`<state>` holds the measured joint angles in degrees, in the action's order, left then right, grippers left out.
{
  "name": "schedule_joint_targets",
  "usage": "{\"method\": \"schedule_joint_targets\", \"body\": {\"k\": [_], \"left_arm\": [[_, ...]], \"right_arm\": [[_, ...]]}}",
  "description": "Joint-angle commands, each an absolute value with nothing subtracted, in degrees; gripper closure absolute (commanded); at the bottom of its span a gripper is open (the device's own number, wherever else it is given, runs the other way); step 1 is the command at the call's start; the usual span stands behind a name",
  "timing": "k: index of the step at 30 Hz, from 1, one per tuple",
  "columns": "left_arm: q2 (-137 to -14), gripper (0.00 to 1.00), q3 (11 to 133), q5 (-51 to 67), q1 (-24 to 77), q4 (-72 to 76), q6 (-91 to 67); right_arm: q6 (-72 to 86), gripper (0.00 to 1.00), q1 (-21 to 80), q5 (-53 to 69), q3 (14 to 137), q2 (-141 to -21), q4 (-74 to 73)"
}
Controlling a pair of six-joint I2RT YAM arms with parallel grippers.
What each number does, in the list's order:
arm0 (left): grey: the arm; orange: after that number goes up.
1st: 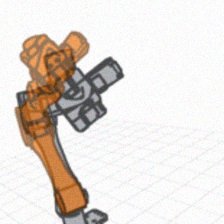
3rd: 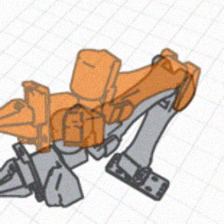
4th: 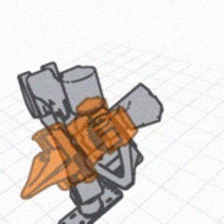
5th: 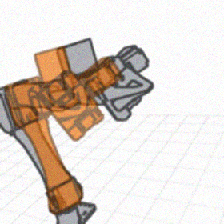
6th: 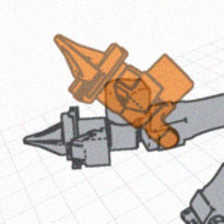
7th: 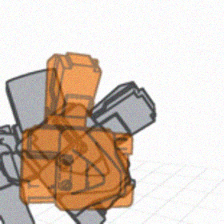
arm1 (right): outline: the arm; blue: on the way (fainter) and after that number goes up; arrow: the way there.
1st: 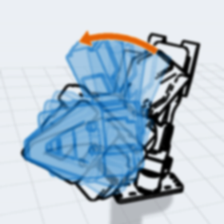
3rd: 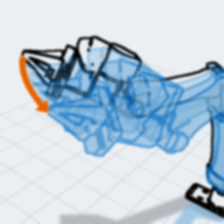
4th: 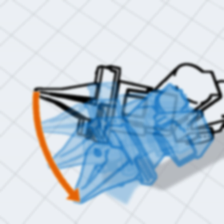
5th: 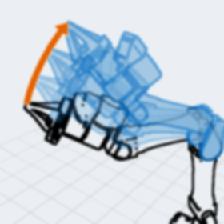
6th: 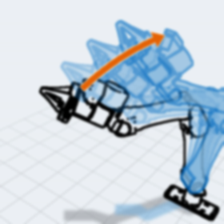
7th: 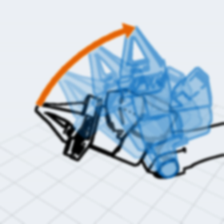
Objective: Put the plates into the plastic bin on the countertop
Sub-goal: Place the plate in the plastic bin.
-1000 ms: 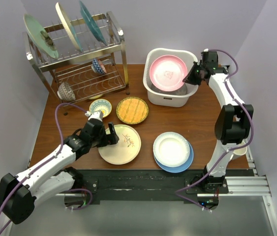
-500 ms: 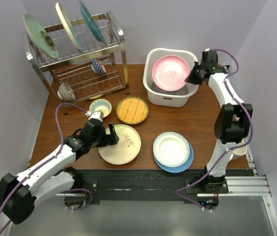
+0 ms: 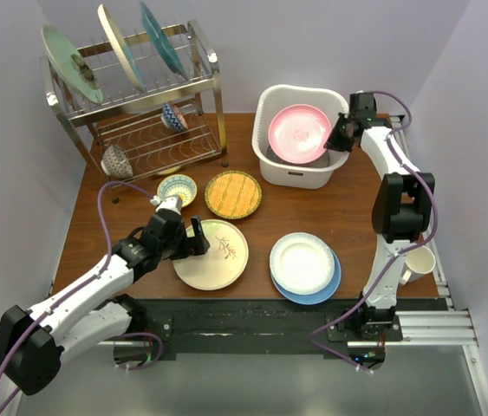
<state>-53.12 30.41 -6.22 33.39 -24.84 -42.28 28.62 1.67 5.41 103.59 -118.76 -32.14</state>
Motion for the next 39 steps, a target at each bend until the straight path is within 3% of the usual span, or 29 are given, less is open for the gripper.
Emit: {"method": "schedule_joint_targets", "body": {"k": [1, 17, 22, 31, 39], "left_arm": [[-53.52, 0.00, 30.94, -5.80, 33.05, -25.84, -40.70], [-54.41, 0.00, 31.46, -5.80, 33.05, -25.49, -40.08], [-53.97, 0.00, 31.29, -5.89, 33.05, -25.75, -40.17], [-53.09, 0.00, 31.38, -5.98, 33.05, -26.28, -40.60], [-51.94, 0.00, 31.55, -5.98, 32.96, -26.81, -41.04]], "right_arm": [[27.78, 0.97, 2.90, 4.48, 107.93, -118.91, -31.29], [26.37, 0.80, 3.34, 6.33, 108.46, -120.85, -33.05], [26.28, 0.67, 3.34, 6.94, 107.93, -120.41, -33.05], [26.19, 0.60, 3.43, 8.35, 107.67, -118.31, -32.87], [26.28, 0.39, 3.51, 7.47, 105.73, -113.56, -32.25]]}}
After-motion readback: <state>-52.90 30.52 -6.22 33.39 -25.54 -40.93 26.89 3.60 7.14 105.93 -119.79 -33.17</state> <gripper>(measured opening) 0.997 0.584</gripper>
